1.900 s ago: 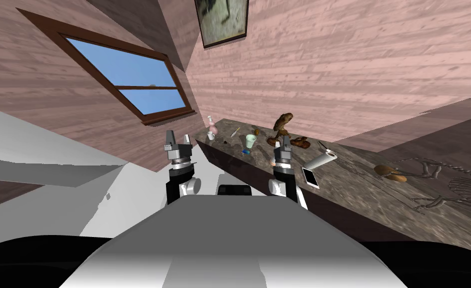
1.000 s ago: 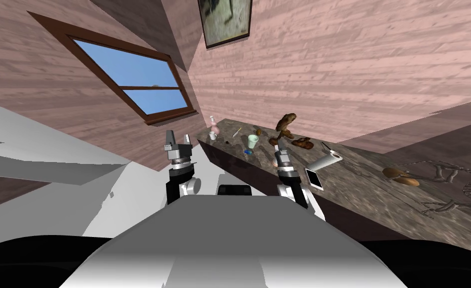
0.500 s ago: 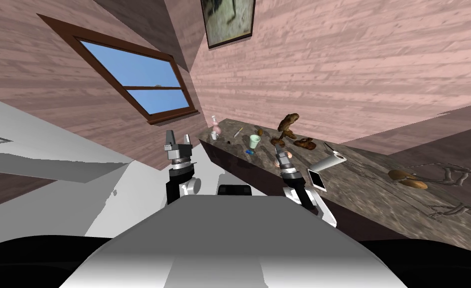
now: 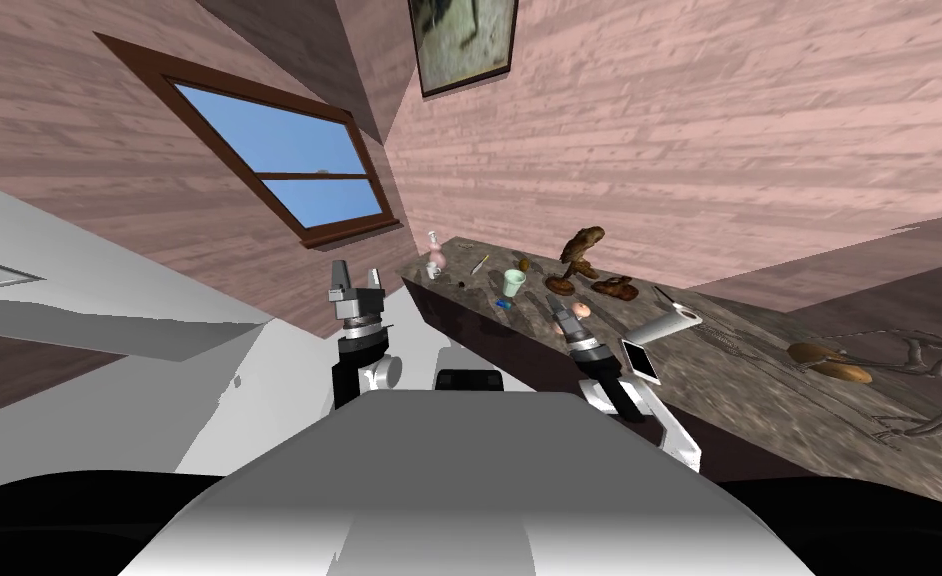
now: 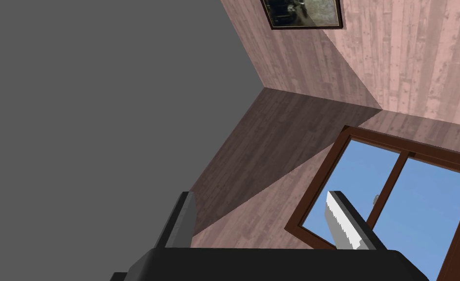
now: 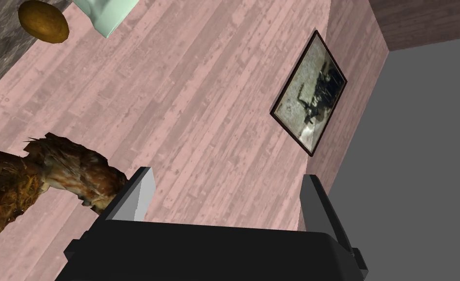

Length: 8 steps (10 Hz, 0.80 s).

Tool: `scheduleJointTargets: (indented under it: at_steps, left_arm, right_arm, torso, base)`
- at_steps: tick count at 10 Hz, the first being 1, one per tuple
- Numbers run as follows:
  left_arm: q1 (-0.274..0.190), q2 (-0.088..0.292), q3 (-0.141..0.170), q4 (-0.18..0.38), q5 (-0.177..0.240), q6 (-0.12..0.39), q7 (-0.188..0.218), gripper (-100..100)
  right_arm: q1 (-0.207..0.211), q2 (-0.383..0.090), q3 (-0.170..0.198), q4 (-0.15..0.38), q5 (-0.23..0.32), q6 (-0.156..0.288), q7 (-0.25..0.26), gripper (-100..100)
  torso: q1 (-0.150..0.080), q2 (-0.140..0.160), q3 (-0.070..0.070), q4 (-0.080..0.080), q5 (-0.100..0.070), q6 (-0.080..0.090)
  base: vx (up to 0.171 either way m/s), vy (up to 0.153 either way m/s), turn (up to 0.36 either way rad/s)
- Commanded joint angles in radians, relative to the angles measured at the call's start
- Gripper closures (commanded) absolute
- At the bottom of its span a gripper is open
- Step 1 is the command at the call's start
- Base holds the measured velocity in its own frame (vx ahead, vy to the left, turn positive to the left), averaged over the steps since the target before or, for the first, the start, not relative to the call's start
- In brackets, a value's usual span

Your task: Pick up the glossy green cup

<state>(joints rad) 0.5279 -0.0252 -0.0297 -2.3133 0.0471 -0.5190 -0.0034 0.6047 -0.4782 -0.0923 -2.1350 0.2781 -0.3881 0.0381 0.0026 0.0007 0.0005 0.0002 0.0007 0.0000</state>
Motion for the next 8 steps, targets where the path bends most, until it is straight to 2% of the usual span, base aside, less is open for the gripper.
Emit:
scheduleJointTargets:
  at_steps: [1, 4, 7, 8]
  left_arm:
    - [0.000, 0.000, 0.000, 0.000, 0.000, 0.000, 0.000, 0]
    - [0.000, 0.000, 0.000, 0.000, 0.000, 0.000, 0.000, 0]
    - [0.000, 0.000, 0.000, 0.000, 0.000, 0.000, 0.000, 0]
    - [0.000, 0.000, 0.000, 0.000, 0.000, 0.000, 0.000, 0]
  right_arm:
    - [0.013, -0.050, -0.022, 0.023, 0.026, -0.005, -0.004, -100]
    - [0.026, -0.143, -0.039, 0.043, 0.052, -0.011, -0.005, -100]
    - [0.053, -0.231, -0.074, 0.086, 0.106, -0.022, -0.005, -100]
    - [0.053, -0.262, -0.074, 0.086, 0.106, -0.022, -0.005, -100]
  torso:
    - [0.000, 0.000, 0.000, 0.000, 0.000, 0.000]
    - [0.000, 0.000, 0.000, 0.000, 0.000, 0.000]
    - [0.000, -0.001, 0.000, 0.000, 0.000, 0.000]
    - [0.000, -0.001, 0.000, 0.000, 0.000, 0.000]
  base:
    - [-0.016, 0.051, 0.033]
    - [-0.008, 0.041, 0.025]
    - [-0.002, 0.049, 0.033]
    - [-0.003, 0.047, 0.020]
